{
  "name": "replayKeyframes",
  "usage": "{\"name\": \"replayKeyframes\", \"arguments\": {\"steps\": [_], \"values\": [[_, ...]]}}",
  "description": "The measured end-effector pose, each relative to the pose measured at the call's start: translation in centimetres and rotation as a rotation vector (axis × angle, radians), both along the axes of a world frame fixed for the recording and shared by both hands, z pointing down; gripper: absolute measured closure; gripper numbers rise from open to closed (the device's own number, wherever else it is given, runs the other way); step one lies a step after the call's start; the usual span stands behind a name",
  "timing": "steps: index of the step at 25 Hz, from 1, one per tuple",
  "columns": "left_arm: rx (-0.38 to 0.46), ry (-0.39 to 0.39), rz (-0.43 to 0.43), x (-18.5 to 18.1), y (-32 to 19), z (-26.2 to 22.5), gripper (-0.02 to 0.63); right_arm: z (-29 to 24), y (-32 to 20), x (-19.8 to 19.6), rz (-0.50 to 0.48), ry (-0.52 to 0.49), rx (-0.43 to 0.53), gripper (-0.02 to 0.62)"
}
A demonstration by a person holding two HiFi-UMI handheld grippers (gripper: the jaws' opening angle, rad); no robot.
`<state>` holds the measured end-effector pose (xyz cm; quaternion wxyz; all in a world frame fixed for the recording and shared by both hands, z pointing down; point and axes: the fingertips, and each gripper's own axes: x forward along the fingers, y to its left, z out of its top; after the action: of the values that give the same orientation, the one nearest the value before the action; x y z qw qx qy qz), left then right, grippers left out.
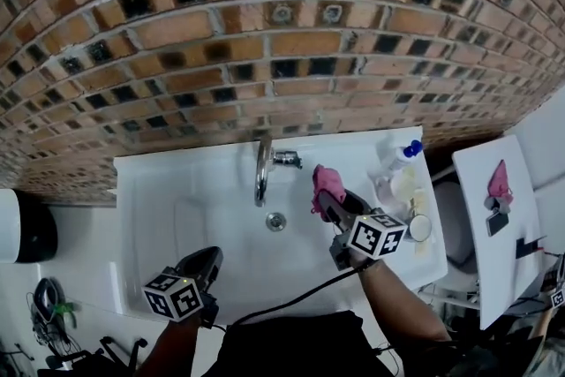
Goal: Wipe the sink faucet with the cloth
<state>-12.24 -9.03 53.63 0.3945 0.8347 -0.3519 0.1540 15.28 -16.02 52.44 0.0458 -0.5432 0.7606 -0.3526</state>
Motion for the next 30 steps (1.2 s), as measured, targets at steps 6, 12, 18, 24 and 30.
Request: {"name": "replayKeyframes", "arguments": {"steps": [6, 12, 18, 24, 30], "values": [[-0.021, -0.05, -0.035, 1.7, -0.3, 0.3, 0.6, 4.8, -3.3, 1.1, -0.016, -0.141, -0.099, 0.428], [-0.075, -0.105, -0.036, 2.9, -0.2, 1.1, 0.6, 8.1, -6.8, 0.7, -0.088, -0.145, -0.145, 0.427], [-0.117, -0.138, -0.003, 4.5, -0.8, 1.7, 0.6, 9.0, -8.8, -0.7, -0.154, -0.162, -0.143, 0.426], [-0.143, -0.162, 0.038, 5.8, -1.2, 2.5, 0.6, 9.0, -9.8, -2.3, -0.265, -0.223, -0.112, 0.426], [-0.153, -0.165, 0.073, 6.7, -1.3, 2.8, 0.6, 7.5, -10.0, -2.3, -0.332, -0.189, -0.057, 0.426]]}}
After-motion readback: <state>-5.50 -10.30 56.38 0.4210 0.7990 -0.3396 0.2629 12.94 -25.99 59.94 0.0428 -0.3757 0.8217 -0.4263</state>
